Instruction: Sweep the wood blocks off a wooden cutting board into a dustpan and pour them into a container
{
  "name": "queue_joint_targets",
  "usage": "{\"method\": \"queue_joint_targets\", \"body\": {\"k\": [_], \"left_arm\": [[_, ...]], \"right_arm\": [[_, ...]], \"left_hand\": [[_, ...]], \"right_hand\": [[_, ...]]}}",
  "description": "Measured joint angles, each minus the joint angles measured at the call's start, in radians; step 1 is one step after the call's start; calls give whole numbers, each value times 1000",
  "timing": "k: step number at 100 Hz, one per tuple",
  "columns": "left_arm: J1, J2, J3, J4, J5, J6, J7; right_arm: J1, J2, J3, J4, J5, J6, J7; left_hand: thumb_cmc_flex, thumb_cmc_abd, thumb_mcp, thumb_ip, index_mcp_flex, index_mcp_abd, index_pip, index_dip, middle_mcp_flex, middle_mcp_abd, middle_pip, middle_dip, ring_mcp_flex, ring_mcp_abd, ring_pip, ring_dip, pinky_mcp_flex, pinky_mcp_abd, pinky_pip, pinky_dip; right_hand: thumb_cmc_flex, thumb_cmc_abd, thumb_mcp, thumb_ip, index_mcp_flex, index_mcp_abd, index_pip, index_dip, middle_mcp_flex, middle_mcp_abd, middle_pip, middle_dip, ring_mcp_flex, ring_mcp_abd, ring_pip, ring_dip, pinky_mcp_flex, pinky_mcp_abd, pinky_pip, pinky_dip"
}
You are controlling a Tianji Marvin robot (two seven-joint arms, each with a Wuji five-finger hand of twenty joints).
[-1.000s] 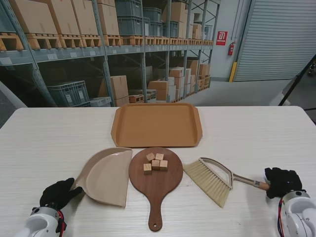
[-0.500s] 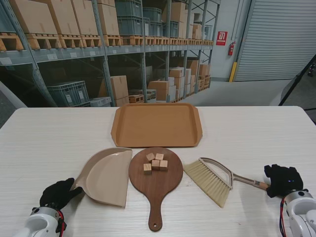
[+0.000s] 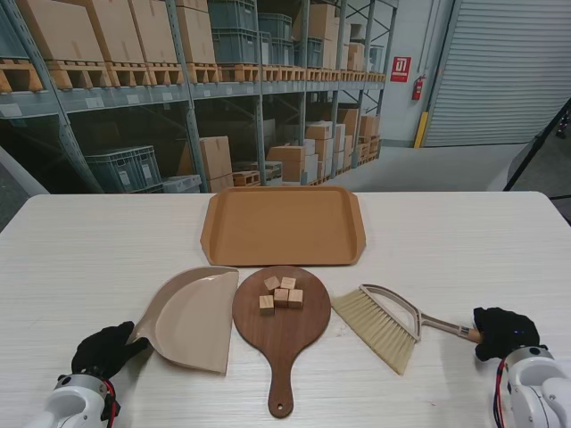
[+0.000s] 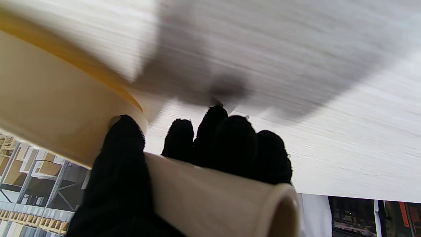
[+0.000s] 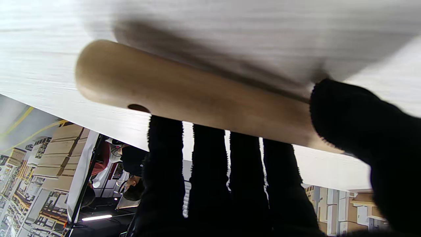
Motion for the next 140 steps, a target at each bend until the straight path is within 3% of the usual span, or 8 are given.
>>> {"method": "queue_joint_targets", "body": {"k": [9, 28, 61, 76, 88, 111, 125, 140], "left_arm": [[0, 0, 0, 0, 0, 0, 0], [0, 0, -1, 0, -1, -1, -1], [0, 0, -1, 0, -3, -1, -2], [0, 0, 0, 0, -4, -2, -2], [-1, 1, 0, 0, -5, -2, -3], [-2, 1, 0, 1, -5, -3, -3], [-2, 1, 0, 1, -5, -3, -3], [-2, 1, 0, 2, -5, -4, -2]], "right_arm": [[10, 1, -7, 8, -1, 5, -1], [36, 5, -23, 33, -13, 2, -27], [71, 14, -47, 70, -7, -9, -61], [84, 17, -53, 70, 9, -9, -27], [92, 19, -62, 78, 25, -6, -27], [94, 17, -69, 81, 46, 6, -29], [94, 15, -69, 82, 55, 14, -31], [85, 4, -57, 75, 55, 28, -33]], "left_hand": [[0, 0, 0, 0, 0, 0, 0, 0, 0, 0, -1, 0, 0, 0, 0, 0, 0, 0, 0, 0], [0, 0, 0, 0, 0, 0, 0, 0, 0, 0, -2, 0, 0, 0, 0, 0, 0, 0, 0, 0], [0, 0, 0, 0, 0, 0, 0, 0, 0, 0, -3, 0, 0, 0, -1, 0, 0, 0, 0, 0], [0, 0, 0, 0, 0, 0, 0, 0, 0, 1, -2, 0, 0, 0, -1, 0, 0, 0, 0, 0], [0, 0, 0, 0, 0, 0, 0, 0, 0, 1, 0, 0, 0, 0, -1, 0, 0, 0, 0, 0], [0, 0, 0, 0, 0, 0, 0, 0, 0, 1, 3, 0, 0, 0, -1, 0, 0, 0, 0, 0], [0, 0, 0, 0, 0, 0, 0, 0, 0, 1, 4, 0, 0, 0, -1, 0, 0, 0, 0, 0], [0, 0, 0, 0, 0, 0, 0, 0, 0, 1, 11, 0, 0, 0, -1, 0, 0, 0, 0, 0]], "right_hand": [[22, -79, 43, -19, 53, -18, 41, -40, 77, -11, 0, -6, 72, -5, 12, 0, 47, 0, 22, -1], [105, -270, 76, -141, 168, -140, 120, -189, 258, -46, -38, -51, 225, -14, 9, -53, 166, -1, 72, -2], [105, -399, 77, -156, 304, -201, 110, -283, 420, -49, -149, -81, 370, -5, -50, -114, 323, -6, 137, -2], [104, -443, 73, -68, 325, -201, 105, -244, 436, -49, -154, -45, 381, -4, -43, -114, 342, -10, 164, -2], [102, -509, 65, 66, 341, -201, 104, -192, 447, -49, -154, -5, 382, -3, -2, -113, 354, -11, 185, -2], [101, -551, 5, 319, 362, -199, 102, -76, 457, -49, -125, 46, 383, 1, 72, -113, 355, -2, 276, -164], [101, -552, -52, 459, 384, -199, 96, -12, 465, -49, -100, 69, 383, 2, 115, -105, 355, 8, 311, -192], [101, -543, -101, 549, 414, -199, 58, 85, 479, -49, -92, 94, 383, 2, 164, -101, 355, 25, 361, -240]]}}
